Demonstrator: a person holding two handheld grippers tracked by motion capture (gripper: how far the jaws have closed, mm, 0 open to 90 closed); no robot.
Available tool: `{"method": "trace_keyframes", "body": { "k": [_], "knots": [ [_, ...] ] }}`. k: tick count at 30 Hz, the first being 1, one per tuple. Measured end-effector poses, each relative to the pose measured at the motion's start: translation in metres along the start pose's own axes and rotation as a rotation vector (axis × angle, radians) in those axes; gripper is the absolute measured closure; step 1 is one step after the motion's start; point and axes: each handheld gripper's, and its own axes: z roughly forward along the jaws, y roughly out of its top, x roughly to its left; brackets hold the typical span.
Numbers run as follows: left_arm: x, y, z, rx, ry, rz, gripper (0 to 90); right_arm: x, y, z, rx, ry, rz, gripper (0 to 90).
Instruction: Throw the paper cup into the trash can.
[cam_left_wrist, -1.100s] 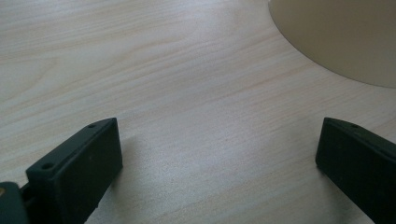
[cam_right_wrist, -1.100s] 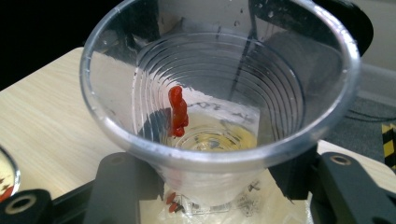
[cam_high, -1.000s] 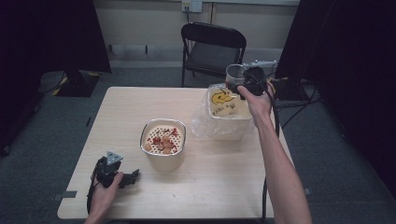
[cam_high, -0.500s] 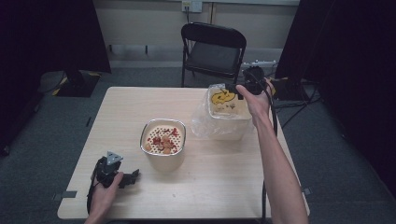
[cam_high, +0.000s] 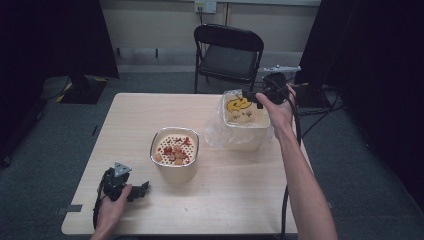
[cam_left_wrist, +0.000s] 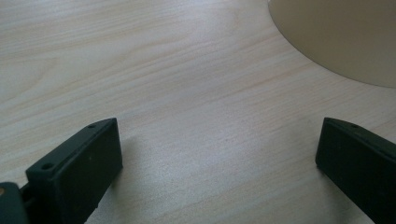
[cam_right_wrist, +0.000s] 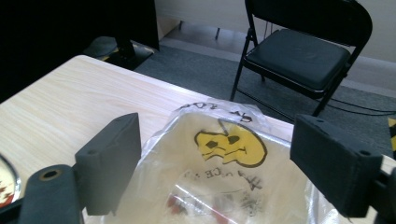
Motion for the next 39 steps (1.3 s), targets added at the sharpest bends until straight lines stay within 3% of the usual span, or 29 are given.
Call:
{"method": "trace_keyframes", "body": {
  "k": [9, 14, 23, 28, 29, 36, 39],
  "knots": [
    [0.001, 0.0, 0.0, 0.003, -0.008, 0.007, 0.0, 0.008, -0.022, -0.021, -0.006, 0.046, -0.028, 14.4],
    [0.001, 0.0, -0.001, 0.005, -0.007, 0.012, 0.0, 0.011, -0.036, -0.03, 0.006, 0.039, -0.037, 14.5],
    [0.001, 0.0, -0.001, 0.005, -0.007, 0.011, 0.0, 0.019, -0.07, -0.064, -0.015, 0.05, -0.053, 15.5],
    [0.001, 0.0, -0.001, 0.005, -0.007, 0.011, 0.0, 0.029, -0.093, -0.081, -0.022, 0.059, -0.055, 13.8],
    [0.001, 0.0, -0.001, 0.005, -0.007, 0.011, 0.0, 0.031, -0.106, -0.087, -0.018, 0.055, -0.051, 13.9],
    [0.002, 0.0, 0.0, 0.004, -0.012, 0.011, 0.0, 0.041, -0.138, -0.093, 0.0, 0.076, -0.041, 13.8],
    [0.002, 0.0, 0.0, 0.004, -0.012, 0.014, 0.0, 0.045, -0.16, -0.089, 0.038, 0.085, -0.048, 13.9]
  ]
}}
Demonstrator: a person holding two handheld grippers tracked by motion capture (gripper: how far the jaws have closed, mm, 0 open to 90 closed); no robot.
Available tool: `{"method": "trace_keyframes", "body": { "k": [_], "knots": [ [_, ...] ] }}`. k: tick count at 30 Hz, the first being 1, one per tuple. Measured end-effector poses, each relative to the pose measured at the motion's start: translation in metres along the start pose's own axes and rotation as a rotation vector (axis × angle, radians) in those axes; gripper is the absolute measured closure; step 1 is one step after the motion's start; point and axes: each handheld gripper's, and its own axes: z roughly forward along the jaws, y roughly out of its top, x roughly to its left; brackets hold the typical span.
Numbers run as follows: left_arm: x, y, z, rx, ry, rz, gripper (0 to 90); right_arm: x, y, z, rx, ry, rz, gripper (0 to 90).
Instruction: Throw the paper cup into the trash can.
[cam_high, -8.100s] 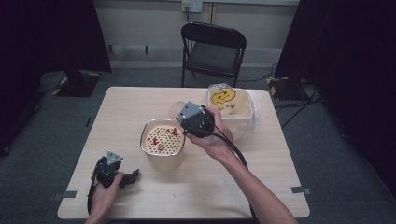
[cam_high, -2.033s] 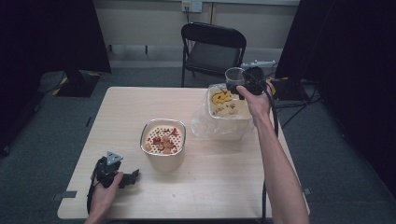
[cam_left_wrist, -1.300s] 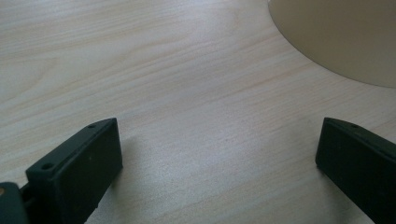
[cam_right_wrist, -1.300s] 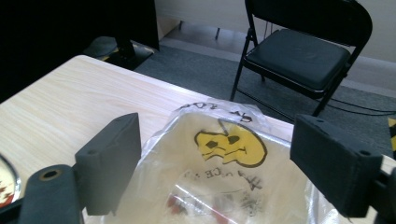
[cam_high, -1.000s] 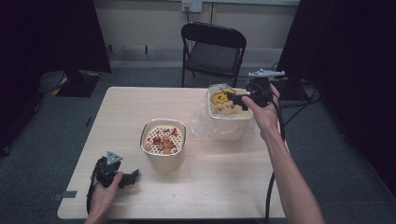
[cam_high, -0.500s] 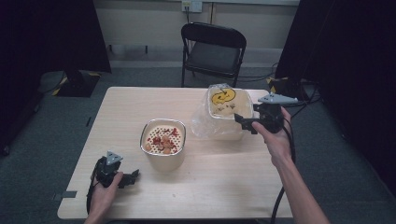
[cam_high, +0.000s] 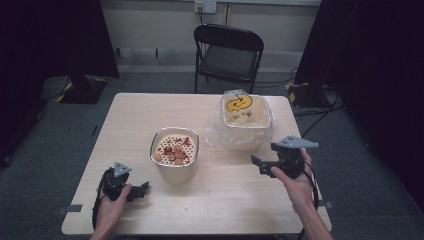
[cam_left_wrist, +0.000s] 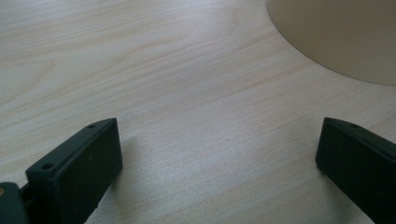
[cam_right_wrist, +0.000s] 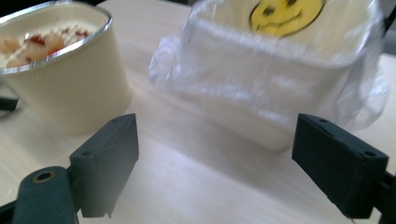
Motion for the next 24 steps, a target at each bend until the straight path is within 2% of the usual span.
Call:
{"method": "trace_keyframes", "body": {
  "k": [1, 3, 5, 7, 8, 11, 13, 14, 15, 16, 17, 19, 21, 22, 24],
  "knots": [
    [0.0, 0.0, 0.0, 0.0, 0.0, 0.0, 0.0, 0.0, 0.0, 0.0, 0.0, 0.0, 0.0, 13.9],
    [0.001, 0.0, 0.0, 0.0, 0.001, 0.006, 0.0, 0.002, -0.014, 0.006, 0.008, -0.037, -0.018, 14.2],
    [0.001, 0.0, 0.001, -0.002, -0.006, 0.005, 0.0, 0.001, -0.027, 0.013, 0.038, -0.021, -0.008, 14.2],
    [0.002, 0.0, 0.001, -0.001, -0.007, 0.006, 0.0, 0.001, -0.036, 0.018, 0.067, -0.025, -0.018, 14.2],
    [0.002, 0.0, 0.001, -0.001, -0.007, 0.007, 0.0, -0.001, -0.046, 0.021, 0.08, -0.022, -0.007, 14.2],
    [0.002, 0.0, 0.001, -0.001, -0.008, 0.006, 0.0, -0.003, -0.056, 0.026, 0.097, -0.044, -0.009, 14.3],
    [0.002, 0.0, 0.001, -0.001, -0.007, 0.007, 0.0, -0.007, -0.064, 0.029, 0.105, -0.04, 0.019, 14.4],
    [0.002, 0.0, 0.001, -0.001, -0.008, 0.006, 0.0, -0.009, -0.074, 0.034, 0.131, -0.079, 0.019, 15.4],
    [0.002, 0.0, 0.001, -0.001, -0.007, 0.007, 0.0, -0.009, -0.074, 0.034, 0.131, -0.079, 0.019, 15.4],
    [0.002, 0.0, 0.001, -0.001, -0.008, 0.006, 0.0, -0.01, -0.078, 0.036, 0.147, -0.098, 0.012, 15.5],
    [0.002, 0.0, 0.001, -0.001, -0.008, 0.006, 0.0, -0.014, -0.086, 0.042, 0.184, -0.125, 0.001, 15.5],
    [0.002, 0.0, 0.001, -0.001, -0.008, 0.006, 0.0, -0.017, -0.09, 0.045, 0.194, -0.12, 0.005, 15.5],
    [0.002, 0.0, 0.001, -0.001, -0.008, 0.006, 0.0, -0.02, -0.097, 0.049, 0.225, -0.131, 0.002, 15.4],
    [0.002, 0.0, 0.001, -0.001, -0.008, 0.006, 0.0, -0.023, -0.102, 0.053, 0.25, -0.134, 0.016, 14.8],
    [0.001, 0.0, 0.001, -0.002, -0.008, 0.006, 0.0, -0.023, -0.104, 0.055, 0.24, -0.126, 0.037, 14.2]
  ]
}}
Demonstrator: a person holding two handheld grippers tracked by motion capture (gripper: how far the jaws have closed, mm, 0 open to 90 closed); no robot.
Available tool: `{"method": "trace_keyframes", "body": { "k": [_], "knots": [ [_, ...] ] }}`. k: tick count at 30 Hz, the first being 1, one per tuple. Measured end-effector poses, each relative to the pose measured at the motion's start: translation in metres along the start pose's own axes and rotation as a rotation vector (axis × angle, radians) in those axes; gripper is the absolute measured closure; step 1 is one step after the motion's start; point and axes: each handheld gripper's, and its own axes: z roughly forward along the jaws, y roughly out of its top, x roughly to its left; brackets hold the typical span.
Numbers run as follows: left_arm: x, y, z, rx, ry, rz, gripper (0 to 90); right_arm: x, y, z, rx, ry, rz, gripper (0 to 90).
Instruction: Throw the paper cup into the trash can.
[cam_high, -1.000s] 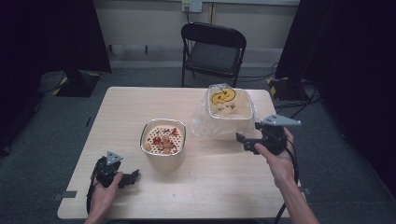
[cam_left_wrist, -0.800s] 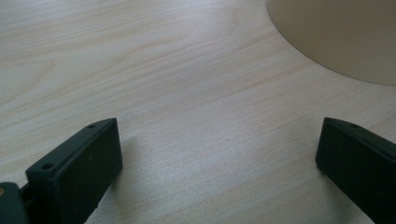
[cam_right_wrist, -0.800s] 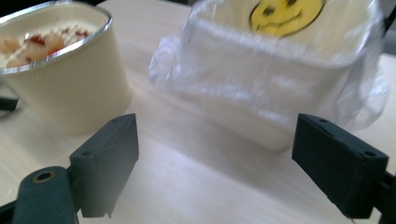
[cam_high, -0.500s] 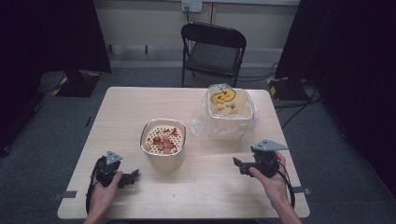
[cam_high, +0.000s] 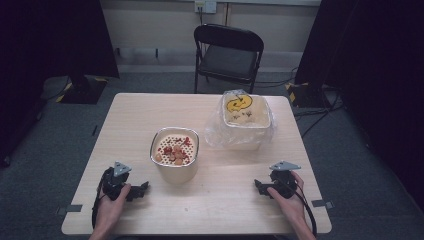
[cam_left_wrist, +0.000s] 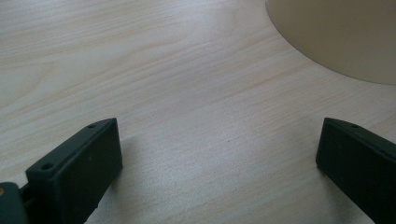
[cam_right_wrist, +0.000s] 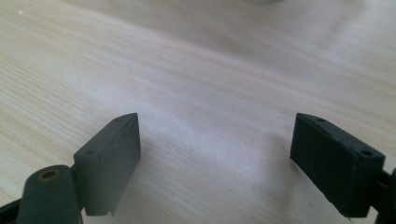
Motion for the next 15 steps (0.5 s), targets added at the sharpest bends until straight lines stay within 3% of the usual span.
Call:
{"method": "trace_keyframes", "body": {
  "k": [8, 15],
  "knots": [
    [0.0002, -0.0003, -0.0012, 0.004, 0.008, 0.011, 0.1, -0.001, -0.0058, 0.001, -0.048, 0.005, -0.004, 12.1],
    [0.0, -0.0004, -0.001, 0.001, 0.008, 0.006, 0.2, -0.0015, -0.0061, 0.0011, -0.049, 0.006, -0.007, 12.1]
  ]
}}
